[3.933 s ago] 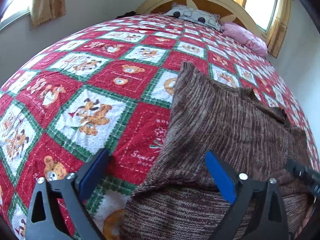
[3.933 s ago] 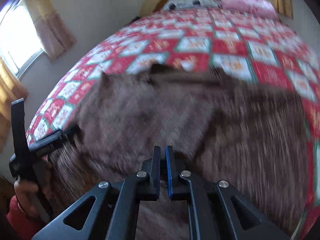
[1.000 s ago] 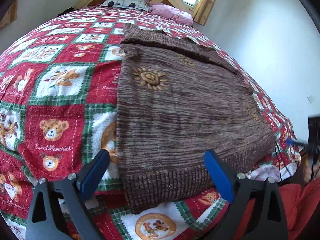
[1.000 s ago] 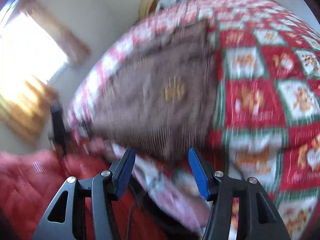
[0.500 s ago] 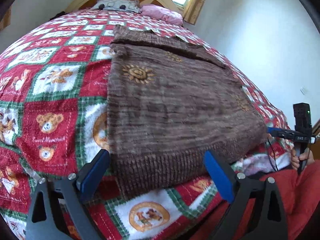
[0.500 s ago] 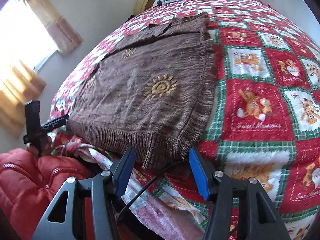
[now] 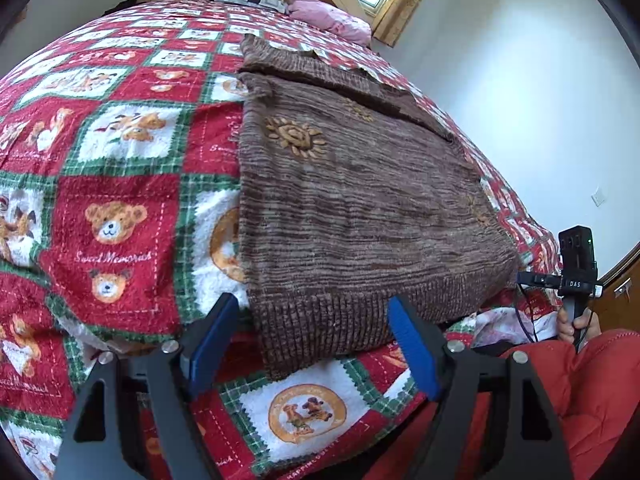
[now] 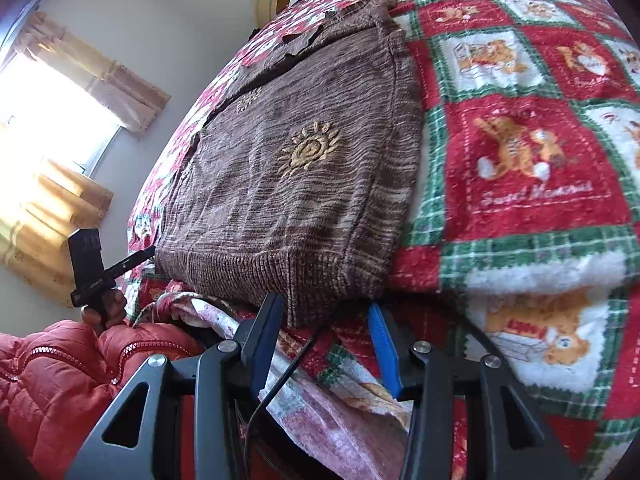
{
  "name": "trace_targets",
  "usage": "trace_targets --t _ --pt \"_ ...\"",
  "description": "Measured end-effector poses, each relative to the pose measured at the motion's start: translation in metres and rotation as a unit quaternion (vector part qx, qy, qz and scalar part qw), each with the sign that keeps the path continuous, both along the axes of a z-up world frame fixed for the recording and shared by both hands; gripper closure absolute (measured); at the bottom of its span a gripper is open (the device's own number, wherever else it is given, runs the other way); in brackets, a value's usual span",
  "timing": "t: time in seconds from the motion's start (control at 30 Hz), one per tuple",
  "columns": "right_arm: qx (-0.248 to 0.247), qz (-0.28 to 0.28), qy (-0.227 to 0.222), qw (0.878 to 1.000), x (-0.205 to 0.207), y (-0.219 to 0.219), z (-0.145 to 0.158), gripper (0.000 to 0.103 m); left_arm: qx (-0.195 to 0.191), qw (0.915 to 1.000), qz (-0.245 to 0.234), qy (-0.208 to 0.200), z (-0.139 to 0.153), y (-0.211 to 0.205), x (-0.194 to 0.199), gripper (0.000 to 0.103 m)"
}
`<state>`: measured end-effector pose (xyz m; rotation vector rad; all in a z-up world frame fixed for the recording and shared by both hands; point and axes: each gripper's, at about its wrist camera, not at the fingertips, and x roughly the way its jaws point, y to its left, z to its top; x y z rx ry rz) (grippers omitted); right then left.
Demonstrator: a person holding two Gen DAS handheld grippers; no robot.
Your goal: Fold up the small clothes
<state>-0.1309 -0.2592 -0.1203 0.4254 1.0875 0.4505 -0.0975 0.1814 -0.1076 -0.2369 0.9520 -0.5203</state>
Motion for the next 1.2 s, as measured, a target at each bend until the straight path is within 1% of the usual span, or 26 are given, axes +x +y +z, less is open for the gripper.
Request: trace_targets --t 0.07,0.1,0.13,0.2,0.27,0.33,0.4,0.43,0.57,0.67,0.73,0.8,0.9,0.97,1.07,1.13,1.2 --pt "0.007 0.009 0.003 1.0 -0.001 0.001 0.001 0.057 -0.005 1.0 -0.003 0.001 0.0 -0.001 -0.001 0.024" --pt "0.013 0.018 0.0 1.0 -0.003 0.003 0.003 0.057 -0.016 0.9997 -0.014 0.008 0.0 -0.002 -0.001 0.024" --pt "0.019 0.03 -0.011 0.999 -0.005 0.006 0.009 0.057 -0.023 0.9993 -0.024 0.016 0.0 -0.003 -0.001 0.024" --pt "0.012 0.043 -0.032 0.998 -0.01 0.011 0.018 0.057 -0.02 0.9992 -0.033 0.014 0.0 -0.005 -0.004 0.024" --pt "-0.007 0.035 -0.04 0.999 -0.008 0.012 0.021 0.057 -0.017 0.9992 -0.034 0.011 -0.001 -0.006 -0.005 0.024" --pt "0.001 0.027 -0.032 0.999 -0.006 0.011 0.016 0.057 -0.024 0.999 -0.035 0.016 -0.001 -0.004 -0.006 0.024" --pt "0.012 0.025 -0.03 0.999 -0.006 0.01 0.012 0.059 -0.033 0.9982 -0.04 0.031 -0.002 -0.002 -0.006 0.024" --pt "0.009 0.026 -0.03 0.999 -0.006 0.01 0.011 0.063 -0.035 0.998 -0.041 0.034 -0.002 0.0 -0.006 0.024" --pt "0.004 0.022 -0.028 0.999 -0.006 0.012 0.01 0.064 -0.034 0.9984 -0.03 0.035 -0.003 0.009 -0.008 0.024" --pt "0.012 -0.002 -0.041 0.999 -0.008 -0.001 0.02 0.063 -0.051 0.998 -0.021 0.031 -0.001 0.017 -0.009 0.024" --pt "0.006 -0.028 -0.036 0.999 -0.009 -0.013 0.023 0.063 -0.052 0.9978 -0.021 0.036 -0.003 0.016 -0.008 0.024" --pt "0.01 -0.04 -0.025 0.999 -0.011 -0.023 0.021 0.063 -0.05 0.9974 -0.03 0.044 -0.006 0.012 -0.007 0.024" --pt "0.023 -0.046 -0.014 0.999 -0.015 -0.029 0.012 0.063 -0.046 0.997 -0.045 0.044 -0.009 0.005 -0.009 0.024" --pt "0.025 -0.05 -0.004 0.998 -0.01 -0.029 0.005 0.063 -0.046 0.9972 -0.041 0.043 -0.01 0.003 -0.008 0.023" --pt "0.045 -0.05 0.003 0.998 -0.004 -0.025 -0.003 0.063 -0.069 0.9956 -0.031 0.055 -0.013 0.005 -0.004 0.02" --pt "0.045 -0.052 -0.001 0.998 -0.002 -0.022 -0.005 0.063 -0.079 0.9951 -0.022 0.055 -0.015 0.005 -0.002 0.02" --pt "0.054 -0.043 -0.006 0.998 -0.003 -0.018 -0.006 0.063 -0.076 0.9954 -0.017 0.056 -0.018 0.002 -0.001 0.02"
